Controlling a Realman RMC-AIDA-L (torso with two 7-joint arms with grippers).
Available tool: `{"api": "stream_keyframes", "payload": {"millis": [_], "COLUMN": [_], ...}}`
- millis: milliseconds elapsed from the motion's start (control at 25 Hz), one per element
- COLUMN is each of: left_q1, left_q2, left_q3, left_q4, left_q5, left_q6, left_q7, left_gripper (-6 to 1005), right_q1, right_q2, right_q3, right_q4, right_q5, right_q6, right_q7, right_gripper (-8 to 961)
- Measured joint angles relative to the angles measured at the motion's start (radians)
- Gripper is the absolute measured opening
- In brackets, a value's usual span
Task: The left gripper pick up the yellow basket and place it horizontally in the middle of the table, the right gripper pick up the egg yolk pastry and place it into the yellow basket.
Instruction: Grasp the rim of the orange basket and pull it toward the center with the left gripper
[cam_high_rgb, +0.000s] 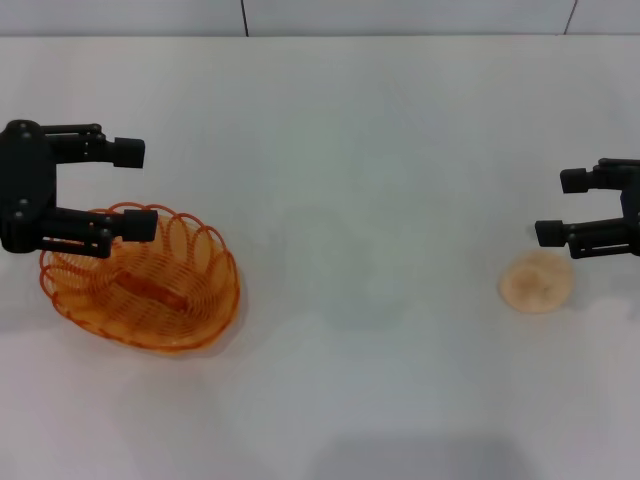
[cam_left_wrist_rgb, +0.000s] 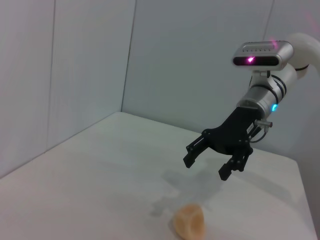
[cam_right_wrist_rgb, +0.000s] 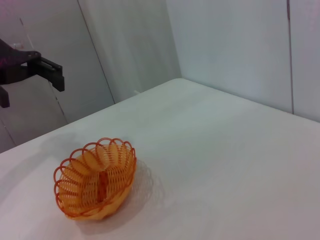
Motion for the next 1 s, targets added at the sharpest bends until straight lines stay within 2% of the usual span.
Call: {"api": "stream_keyframes", "payload": {"millis": [840, 1000], "left_q1": [-0.003, -0.006], "left_q2": [0.000, 0.010], "left_q3": [-0.003, -0.005], "left_q4": [-0.002, -0.004], "left_q5": [0.005, 0.018], "left_q6": [-0.009, -0.024], "left_q7": [0.005, 0.001], "left_gripper": [863, 863], "right_q1": [0.002, 0.004], "right_q2": [0.000, 0.001], "right_q3": [-0.001, -0.002], "right_q4": [0.004, 0.015], "right_q5": [0.001, 0.006], "right_q6": [0.008, 0.016], "right_q7": [0.003, 0.003], "right_gripper": [874, 874]}}
